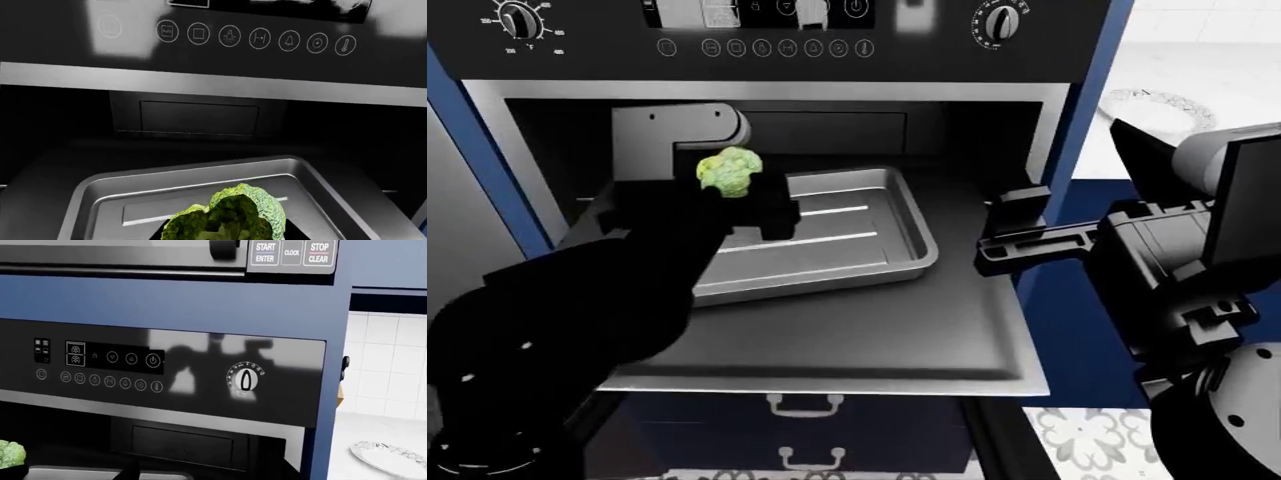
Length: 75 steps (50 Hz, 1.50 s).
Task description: Place the broccoli on the top rack of the oven.
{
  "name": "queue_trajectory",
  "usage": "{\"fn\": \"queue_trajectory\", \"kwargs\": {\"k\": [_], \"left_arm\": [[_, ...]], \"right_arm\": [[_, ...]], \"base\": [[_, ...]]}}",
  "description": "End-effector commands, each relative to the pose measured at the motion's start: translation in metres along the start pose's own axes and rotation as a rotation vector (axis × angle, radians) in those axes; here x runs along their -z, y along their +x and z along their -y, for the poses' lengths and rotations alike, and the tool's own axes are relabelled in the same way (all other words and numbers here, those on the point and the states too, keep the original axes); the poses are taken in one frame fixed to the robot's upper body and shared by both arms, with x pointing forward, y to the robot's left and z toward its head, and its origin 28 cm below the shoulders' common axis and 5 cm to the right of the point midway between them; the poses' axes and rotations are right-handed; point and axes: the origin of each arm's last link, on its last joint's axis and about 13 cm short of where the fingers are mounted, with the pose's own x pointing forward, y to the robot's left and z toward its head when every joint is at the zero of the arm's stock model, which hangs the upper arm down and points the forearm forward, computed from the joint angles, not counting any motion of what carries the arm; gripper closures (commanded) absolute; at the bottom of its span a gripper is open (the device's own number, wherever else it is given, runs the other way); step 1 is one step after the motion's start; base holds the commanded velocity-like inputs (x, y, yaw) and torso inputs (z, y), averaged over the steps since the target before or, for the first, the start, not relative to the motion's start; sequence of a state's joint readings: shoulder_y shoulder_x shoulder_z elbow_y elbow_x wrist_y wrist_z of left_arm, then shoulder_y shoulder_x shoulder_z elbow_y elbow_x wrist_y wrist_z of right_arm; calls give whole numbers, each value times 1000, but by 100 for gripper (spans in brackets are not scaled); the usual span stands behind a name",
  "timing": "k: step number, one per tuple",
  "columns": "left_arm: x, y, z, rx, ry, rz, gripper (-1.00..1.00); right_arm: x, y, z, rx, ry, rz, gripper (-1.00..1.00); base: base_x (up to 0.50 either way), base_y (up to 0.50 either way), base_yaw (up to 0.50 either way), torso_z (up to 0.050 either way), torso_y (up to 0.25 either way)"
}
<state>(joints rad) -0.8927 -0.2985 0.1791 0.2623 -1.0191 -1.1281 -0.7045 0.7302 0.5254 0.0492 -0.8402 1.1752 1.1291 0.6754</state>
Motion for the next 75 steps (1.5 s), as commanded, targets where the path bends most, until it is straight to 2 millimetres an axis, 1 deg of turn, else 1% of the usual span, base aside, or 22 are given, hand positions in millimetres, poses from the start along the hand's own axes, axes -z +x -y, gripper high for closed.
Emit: {"fn": "queue_trajectory", "kwargs": {"k": [1,4,10,19,24,34,46,57,71,72,75], "left_arm": [[7,18,0,-23,14,-36,100],[9,24,-1,-30,11,-56,100],[14,30,-3,-47,11,-74,100],[18,37,-2,-32,23,-96,100],[22,45,-2,-41,35,-104,100],[26,50,-1,-26,48,-131,100],[31,63,-2,-38,68,-145,100],[38,66,0,-29,72,-176,100],[39,65,-1,-26,61,-201,100],[38,65,-1,-29,64,-198,-100],[39,65,-2,-31,61,-203,-100]], "right_arm": [[2,0,1,6,6,2,-100],[3,1,1,10,7,-2,-100],[4,1,1,10,9,-4,-100],[2,1,1,10,8,5,-100],[4,1,2,15,11,3,-100],[2,0,2,16,7,12,-100],[3,-4,3,28,11,15,-100],[1,-6,2,31,0,17,-100],[1,-6,2,31,2,21,-100],[2,-6,2,30,-1,20,-100],[2,-5,2,29,2,20,-100]], "base": [[0,0,0,0,0],[0,0,0,0,0],[0,0,0,0,0],[0,0,0,0,1],[0,0,0,0,0],[0,0,0,0,0],[0,0,0,0,1],[0,0,0,1,0],[0,0,0,0,1],[0,0,0,0,0],[0,0,0,0,0]]}}
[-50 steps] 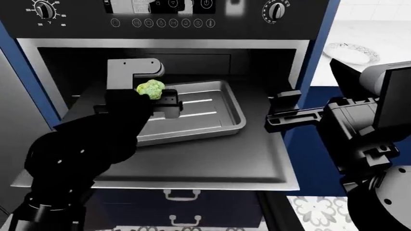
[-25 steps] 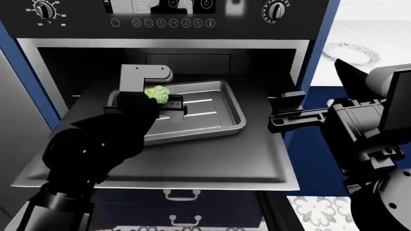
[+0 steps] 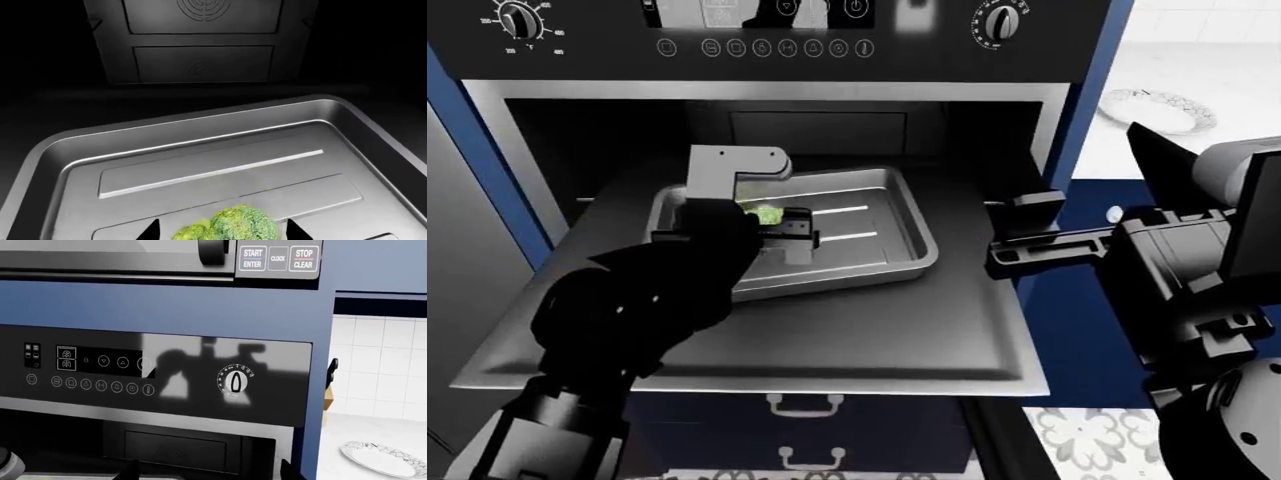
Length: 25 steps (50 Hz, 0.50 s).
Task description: Place the broccoli on the top rack of the oven.
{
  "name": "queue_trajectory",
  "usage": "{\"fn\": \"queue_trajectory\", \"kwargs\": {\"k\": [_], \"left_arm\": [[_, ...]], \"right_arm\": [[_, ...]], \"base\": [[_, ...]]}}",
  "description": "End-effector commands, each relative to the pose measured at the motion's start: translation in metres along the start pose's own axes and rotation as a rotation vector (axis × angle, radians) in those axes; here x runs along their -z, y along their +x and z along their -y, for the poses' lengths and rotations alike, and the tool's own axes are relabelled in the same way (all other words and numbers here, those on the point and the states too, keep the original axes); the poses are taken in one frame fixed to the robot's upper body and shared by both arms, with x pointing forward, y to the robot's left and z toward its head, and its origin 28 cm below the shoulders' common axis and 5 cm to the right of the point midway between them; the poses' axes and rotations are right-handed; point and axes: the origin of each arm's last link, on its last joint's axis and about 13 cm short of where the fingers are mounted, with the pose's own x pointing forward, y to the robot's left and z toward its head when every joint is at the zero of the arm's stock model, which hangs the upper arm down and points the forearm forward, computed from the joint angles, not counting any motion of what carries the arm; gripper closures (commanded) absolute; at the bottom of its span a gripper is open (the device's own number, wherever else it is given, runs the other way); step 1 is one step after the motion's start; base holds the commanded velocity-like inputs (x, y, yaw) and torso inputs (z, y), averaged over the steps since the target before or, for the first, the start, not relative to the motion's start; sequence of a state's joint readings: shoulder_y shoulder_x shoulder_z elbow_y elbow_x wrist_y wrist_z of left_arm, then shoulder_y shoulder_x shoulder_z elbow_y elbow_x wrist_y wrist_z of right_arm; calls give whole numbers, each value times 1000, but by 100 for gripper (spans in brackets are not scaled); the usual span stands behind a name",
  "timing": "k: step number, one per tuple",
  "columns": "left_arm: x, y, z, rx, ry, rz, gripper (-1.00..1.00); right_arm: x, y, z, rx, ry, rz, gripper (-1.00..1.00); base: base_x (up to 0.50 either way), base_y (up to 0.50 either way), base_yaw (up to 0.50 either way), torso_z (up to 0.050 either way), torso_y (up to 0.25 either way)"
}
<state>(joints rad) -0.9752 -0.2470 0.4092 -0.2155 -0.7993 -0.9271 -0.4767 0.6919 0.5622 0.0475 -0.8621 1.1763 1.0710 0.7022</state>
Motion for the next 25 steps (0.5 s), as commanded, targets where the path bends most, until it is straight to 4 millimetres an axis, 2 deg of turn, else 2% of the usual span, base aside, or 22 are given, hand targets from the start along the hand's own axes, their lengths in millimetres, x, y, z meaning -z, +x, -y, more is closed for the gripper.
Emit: {"fn": "queue_trajectory", "kwargs": {"k": [1,14,21,25], "left_arm": [[0,1,-1,-10,-7,-7,-100],[-2,-4,-2,-2,-22,-13,-100],[-9,-17,-5,14,-54,8,-100],[-6,-23,-4,17,-52,7,-100]], "right_arm": [[0,0,0,-2,0,0,-100],[0,1,-1,-6,-1,3,-100],[2,1,-2,-8,4,2,-100],[1,-2,-2,-4,2,3,-100]], "base": [[0,0,0,0,0],[0,0,0,0,0],[0,0,0,0,0],[0,0,0,0,0]]}}
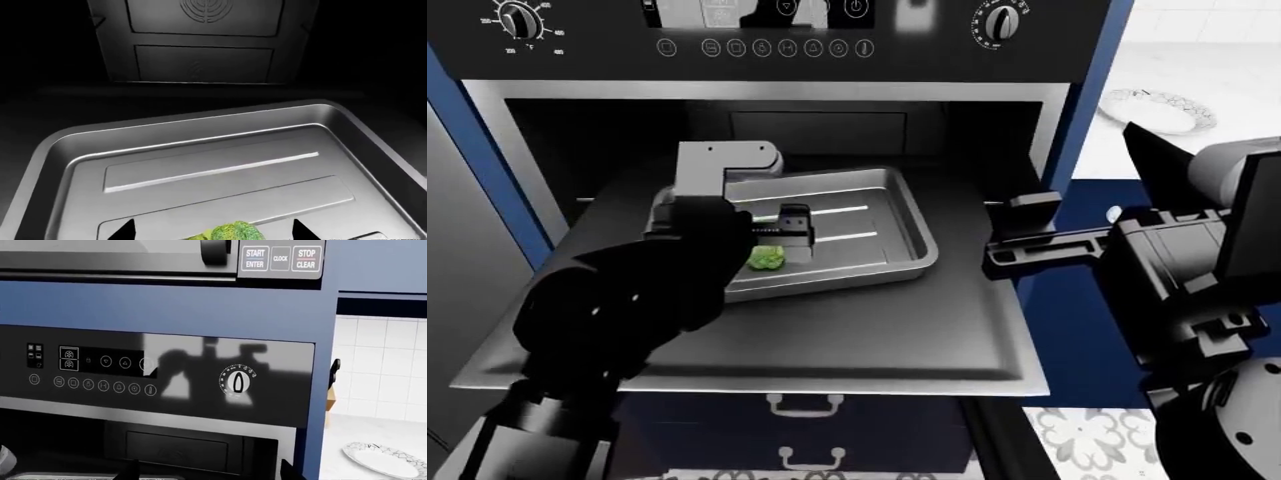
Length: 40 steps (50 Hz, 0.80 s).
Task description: Place the broccoli on the top rack of the oven.
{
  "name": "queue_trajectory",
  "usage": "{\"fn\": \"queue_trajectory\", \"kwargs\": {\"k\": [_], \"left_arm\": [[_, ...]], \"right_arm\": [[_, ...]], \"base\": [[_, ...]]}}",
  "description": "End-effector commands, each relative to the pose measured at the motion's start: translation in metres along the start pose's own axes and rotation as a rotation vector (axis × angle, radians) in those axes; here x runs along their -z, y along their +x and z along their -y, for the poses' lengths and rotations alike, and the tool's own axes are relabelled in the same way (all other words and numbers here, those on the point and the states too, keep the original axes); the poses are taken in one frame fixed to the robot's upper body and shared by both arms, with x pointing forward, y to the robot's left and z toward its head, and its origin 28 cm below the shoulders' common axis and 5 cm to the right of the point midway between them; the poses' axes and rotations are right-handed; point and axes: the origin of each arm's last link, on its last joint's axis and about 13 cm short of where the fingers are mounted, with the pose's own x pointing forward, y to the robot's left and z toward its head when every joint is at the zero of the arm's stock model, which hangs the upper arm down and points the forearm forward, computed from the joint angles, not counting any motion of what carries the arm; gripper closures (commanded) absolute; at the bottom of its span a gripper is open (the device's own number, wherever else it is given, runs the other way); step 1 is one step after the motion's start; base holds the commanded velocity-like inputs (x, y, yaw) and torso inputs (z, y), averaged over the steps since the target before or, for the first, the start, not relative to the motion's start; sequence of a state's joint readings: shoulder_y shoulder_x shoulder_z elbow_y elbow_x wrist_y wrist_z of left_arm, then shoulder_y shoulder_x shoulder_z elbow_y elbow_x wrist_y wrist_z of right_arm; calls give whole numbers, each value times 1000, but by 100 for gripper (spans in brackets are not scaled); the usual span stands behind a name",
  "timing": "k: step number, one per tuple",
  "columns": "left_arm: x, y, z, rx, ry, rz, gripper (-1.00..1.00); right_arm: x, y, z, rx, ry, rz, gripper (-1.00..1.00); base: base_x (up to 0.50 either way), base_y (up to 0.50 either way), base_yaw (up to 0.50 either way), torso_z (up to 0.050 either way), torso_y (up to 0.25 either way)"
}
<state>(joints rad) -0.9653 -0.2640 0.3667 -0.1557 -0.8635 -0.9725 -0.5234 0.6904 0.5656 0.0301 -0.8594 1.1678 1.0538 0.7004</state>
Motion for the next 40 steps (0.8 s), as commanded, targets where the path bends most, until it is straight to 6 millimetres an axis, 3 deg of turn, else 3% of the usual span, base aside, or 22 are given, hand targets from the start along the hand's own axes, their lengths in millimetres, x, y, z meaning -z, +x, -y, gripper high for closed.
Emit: {"fn": "queue_trajectory", "kwargs": {"k": [1,18,28,36,40], "left_arm": [[-2,-17,-1,20,-15,12,-100],[-10,-69,-8,66,-29,98,-100],[-8,-103,-11,92,-55,165,-100],[-6,-122,-17,99,-80,204,-100],[-6,-136,-22,92,-79,303,-100]], "right_arm": [[-1,-3,-1,4,1,2,-100],[-11,-11,-5,-12,-25,-1,-100],[-16,-30,-7,-39,-52,51,-100],[-31,-41,-11,-69,-103,119,-100],[-33,-53,-15,-79,-95,180,-100]], "base": [[0,0,0,0,0],[0,0,0,0,0],[0,0,0,0,0],[0,0,0,0,0],[0,0,0,0,0]]}}
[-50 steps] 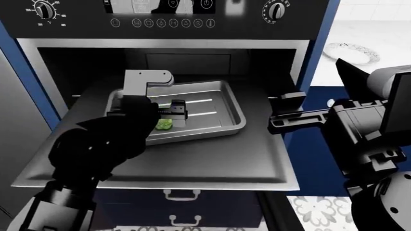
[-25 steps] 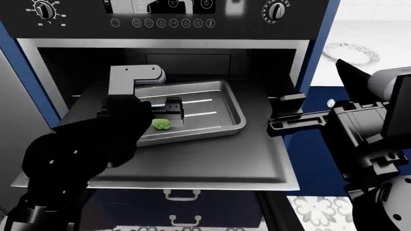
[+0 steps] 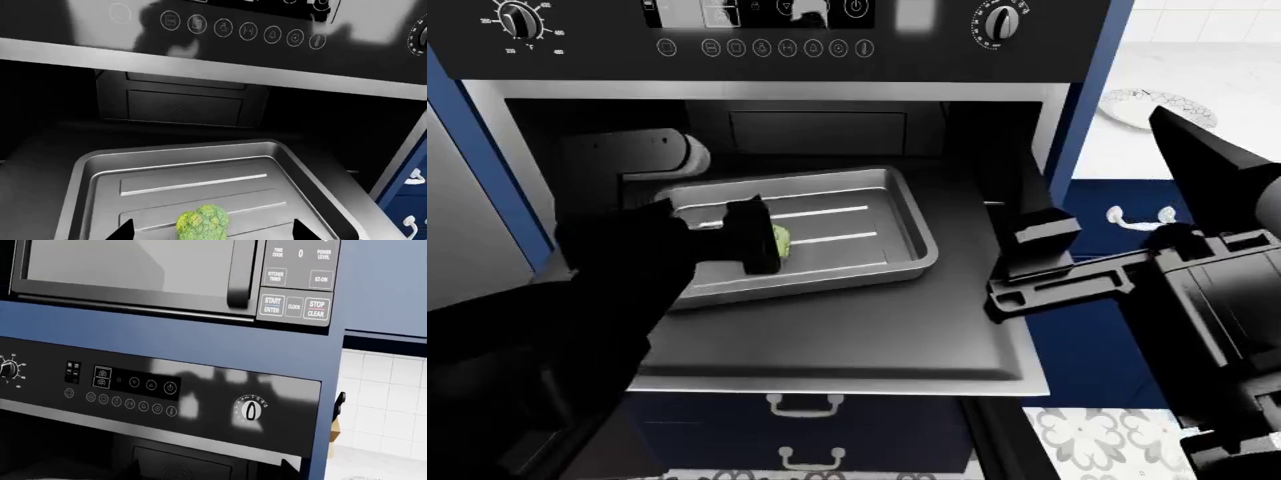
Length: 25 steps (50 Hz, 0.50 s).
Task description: Place the broccoli on the top rack of the oven.
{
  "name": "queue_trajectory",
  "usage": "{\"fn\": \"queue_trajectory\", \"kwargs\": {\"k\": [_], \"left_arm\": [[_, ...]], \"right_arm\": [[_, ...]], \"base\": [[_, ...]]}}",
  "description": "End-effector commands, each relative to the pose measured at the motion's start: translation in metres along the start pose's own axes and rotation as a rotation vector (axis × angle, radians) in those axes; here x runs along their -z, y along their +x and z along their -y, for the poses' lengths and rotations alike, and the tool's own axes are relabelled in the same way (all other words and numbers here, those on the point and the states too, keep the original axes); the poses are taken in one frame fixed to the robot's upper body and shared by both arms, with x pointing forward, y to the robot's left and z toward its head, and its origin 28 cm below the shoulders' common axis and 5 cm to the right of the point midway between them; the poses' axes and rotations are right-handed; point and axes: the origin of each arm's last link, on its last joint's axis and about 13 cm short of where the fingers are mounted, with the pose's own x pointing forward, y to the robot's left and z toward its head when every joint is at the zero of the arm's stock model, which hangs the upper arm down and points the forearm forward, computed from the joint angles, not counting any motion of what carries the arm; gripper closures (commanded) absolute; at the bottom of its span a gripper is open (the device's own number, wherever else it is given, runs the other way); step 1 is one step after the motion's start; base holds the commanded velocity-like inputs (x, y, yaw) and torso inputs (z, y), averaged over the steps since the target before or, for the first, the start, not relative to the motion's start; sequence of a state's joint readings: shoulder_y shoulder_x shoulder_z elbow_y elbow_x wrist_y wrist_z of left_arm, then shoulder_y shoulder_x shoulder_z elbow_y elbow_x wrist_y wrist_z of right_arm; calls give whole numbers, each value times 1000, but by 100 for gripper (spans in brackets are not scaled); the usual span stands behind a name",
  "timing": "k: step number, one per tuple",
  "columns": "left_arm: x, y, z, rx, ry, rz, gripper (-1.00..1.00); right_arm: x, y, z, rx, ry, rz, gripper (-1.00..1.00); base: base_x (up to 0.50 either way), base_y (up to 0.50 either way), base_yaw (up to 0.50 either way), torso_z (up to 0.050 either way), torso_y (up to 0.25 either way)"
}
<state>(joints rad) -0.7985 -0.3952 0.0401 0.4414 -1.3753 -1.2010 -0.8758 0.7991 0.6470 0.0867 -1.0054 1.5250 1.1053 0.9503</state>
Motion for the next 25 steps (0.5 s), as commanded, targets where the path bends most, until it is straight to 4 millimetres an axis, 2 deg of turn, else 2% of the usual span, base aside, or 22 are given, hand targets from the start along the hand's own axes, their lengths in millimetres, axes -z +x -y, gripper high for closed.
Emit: {"fn": "queue_trajectory", "kwargs": {"k": [1,11,25], "left_arm": [[-2,-37,-6,14,-4,119,-100],[-14,-64,-16,64,62,305,-100],[-13,-113,-23,179,136,488,-100]], "right_arm": [[-10,-22,-6,-27,-46,101,-100],[-15,-31,-9,-32,-59,186,-100],[-30,-39,-1,-26,-117,289,-100]], "base": [[0,0,0,0,0],[0,0,0,0,0],[0,0,0,0,0]]}}
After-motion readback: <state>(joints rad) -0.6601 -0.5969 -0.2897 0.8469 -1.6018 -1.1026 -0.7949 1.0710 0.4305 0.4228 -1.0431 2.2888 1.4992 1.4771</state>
